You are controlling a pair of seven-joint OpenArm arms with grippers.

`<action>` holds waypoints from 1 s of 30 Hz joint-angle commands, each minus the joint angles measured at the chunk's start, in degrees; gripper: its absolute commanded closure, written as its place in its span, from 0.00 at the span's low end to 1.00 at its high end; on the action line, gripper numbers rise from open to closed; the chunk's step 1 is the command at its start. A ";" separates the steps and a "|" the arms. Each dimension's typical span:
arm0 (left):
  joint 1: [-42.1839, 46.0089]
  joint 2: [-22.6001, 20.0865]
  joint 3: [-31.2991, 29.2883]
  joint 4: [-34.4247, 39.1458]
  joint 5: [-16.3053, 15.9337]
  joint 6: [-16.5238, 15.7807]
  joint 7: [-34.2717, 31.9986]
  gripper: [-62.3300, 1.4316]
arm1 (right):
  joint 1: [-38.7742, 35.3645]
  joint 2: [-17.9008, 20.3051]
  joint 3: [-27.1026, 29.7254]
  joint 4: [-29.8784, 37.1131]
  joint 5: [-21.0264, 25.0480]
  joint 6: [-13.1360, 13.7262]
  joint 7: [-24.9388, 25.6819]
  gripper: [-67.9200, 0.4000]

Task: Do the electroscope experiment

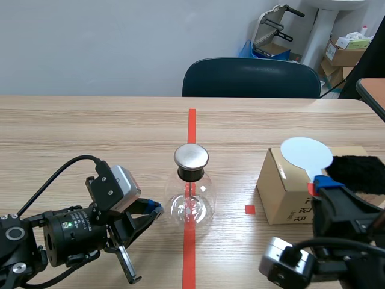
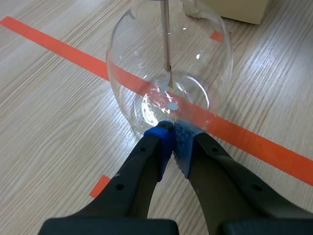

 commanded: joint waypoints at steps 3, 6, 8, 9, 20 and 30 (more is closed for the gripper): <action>-0.33 0.74 -0.09 0.74 2.16 0.04 -0.37 0.95 | -0.94 0.57 3.65 1.46 3.30 -3.30 3.67 0.97; -0.33 0.74 -0.11 0.74 2.14 0.26 1.44 0.95 | -1.03 -0.37 6.49 1.42 5.55 -3.30 8.09 0.97; -0.33 0.74 -0.11 0.74 2.10 2.86 1.99 0.88 | -1.01 -1.44 8.48 1.38 6.34 -3.30 11.61 0.97; -0.28 0.74 -0.11 0.76 2.10 4.63 2.03 0.80 | -1.01 -2.01 9.49 1.31 6.80 -3.30 13.55 0.97; 6.84 -2.99 -9.99 5.95 -2.21 7.45 -6.64 0.24 | 2.73 -5.29 12.74 -6.40 7.17 -3.30 22.67 0.97; 18.27 -6.75 -18.53 10.73 -13.35 6.95 -18.14 0.24 | 5.22 -5.27 12.74 -11.15 7.26 -3.30 25.31 0.97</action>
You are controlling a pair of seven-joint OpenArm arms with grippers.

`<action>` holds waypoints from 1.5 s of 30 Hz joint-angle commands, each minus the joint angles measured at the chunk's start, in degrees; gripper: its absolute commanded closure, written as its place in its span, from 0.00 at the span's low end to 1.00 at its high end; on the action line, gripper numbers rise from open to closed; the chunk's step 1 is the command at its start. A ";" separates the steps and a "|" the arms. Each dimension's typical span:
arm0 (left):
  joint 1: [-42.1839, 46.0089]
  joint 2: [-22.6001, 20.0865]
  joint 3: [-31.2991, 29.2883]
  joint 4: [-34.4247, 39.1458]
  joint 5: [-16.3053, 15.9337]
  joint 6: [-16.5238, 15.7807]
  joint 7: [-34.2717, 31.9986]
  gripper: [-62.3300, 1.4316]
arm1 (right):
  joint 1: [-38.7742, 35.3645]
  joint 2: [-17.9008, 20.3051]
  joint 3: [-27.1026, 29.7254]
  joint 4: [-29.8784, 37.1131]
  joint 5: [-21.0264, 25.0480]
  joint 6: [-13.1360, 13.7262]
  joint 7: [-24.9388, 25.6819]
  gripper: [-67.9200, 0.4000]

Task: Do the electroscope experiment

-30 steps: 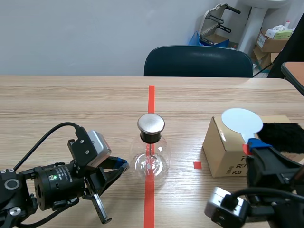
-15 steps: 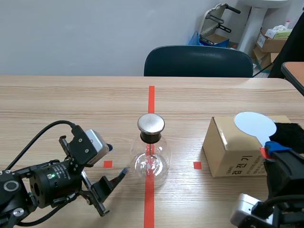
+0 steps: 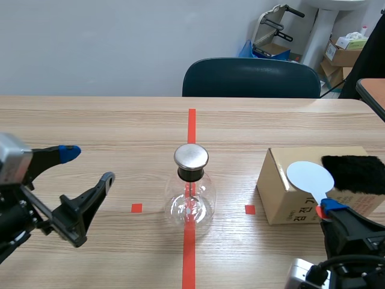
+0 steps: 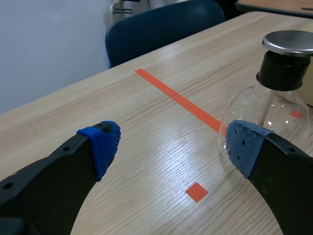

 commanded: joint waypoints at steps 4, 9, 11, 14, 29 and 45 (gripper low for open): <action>5.77 -0.22 -1.75 0.22 -1.92 -0.11 -7.67 0.24 | 0.52 0.74 0.15 0.90 0.22 -3.50 1.18 0.97; 11.30 -0.24 -3.10 0.22 -1.90 -0.09 -13.70 0.24 | 0.52 0.76 0.17 0.90 0.24 -1.90 1.14 0.97; 13.22 -0.24 -3.85 0.22 -1.92 -0.11 -16.04 0.24 | 0.52 0.79 0.17 0.90 0.26 -1.64 0.76 0.97; 15.67 -0.24 -4.66 0.22 -2.01 -0.11 -18.56 0.24 | 0.52 0.79 0.17 0.90 0.26 -1.66 -0.68 0.97; 16.59 0.09 -4.83 0.26 -4.35 -0.37 -18.80 0.24 | 0.52 0.76 0.17 0.90 0.24 -1.70 -1.03 0.02; 16.35 -3.93 -2.99 1.40 6.10 -11.85 -21.22 0.24 | 0.52 0.76 0.17 0.90 0.20 -2.97 -1.20 0.00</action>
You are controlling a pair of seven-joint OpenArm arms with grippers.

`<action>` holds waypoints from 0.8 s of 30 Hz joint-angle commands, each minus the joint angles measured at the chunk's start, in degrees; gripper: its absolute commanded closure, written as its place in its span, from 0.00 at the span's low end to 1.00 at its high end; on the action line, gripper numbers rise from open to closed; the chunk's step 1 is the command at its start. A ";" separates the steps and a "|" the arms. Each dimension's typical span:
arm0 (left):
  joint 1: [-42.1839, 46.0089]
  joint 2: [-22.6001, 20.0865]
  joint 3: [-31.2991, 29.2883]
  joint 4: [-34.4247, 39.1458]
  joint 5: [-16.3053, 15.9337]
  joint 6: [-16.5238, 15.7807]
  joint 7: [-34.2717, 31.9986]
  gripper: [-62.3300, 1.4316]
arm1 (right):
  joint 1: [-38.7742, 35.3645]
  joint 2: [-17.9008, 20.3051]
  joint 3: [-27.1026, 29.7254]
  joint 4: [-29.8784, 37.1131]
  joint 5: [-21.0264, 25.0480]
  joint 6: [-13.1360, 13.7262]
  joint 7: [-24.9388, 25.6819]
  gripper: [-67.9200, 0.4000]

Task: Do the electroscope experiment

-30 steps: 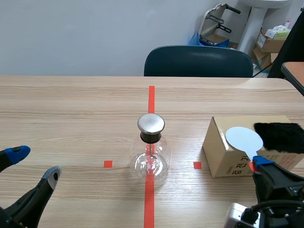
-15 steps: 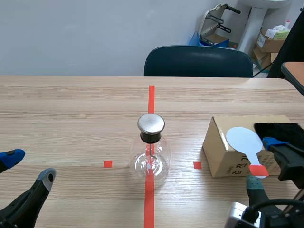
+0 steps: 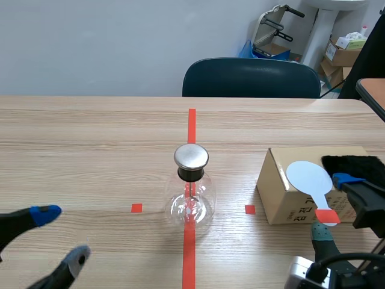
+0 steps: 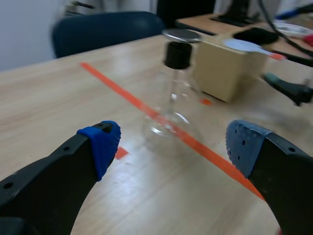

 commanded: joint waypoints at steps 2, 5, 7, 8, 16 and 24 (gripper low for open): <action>-0.17 -0.76 0.90 1.36 0.11 -0.26 -3.50 0.24 | 0.42 0.79 0.17 0.90 0.22 -2.93 -0.20 0.00; -0.17 -0.76 0.90 1.36 0.11 -0.26 -3.61 0.24 | 0.42 0.79 0.17 0.90 0.22 -2.93 -0.20 0.00; -0.17 -0.79 0.90 1.36 0.11 -0.26 -3.61 0.24 | 0.42 0.79 0.17 0.90 0.22 -2.93 -0.20 0.00; -0.17 -0.79 0.90 1.36 0.11 -0.26 -3.61 0.24 | 0.42 0.79 0.17 0.90 0.22 -2.93 -0.20 0.00; -0.17 -0.74 0.90 1.36 0.09 -0.26 -3.61 0.24 | 0.39 0.79 0.17 0.90 0.22 -2.93 -0.20 0.00; -0.17 -0.74 0.90 1.33 0.09 -0.26 -3.58 0.24 | 0.39 0.79 0.17 0.90 0.22 -2.93 -0.20 0.00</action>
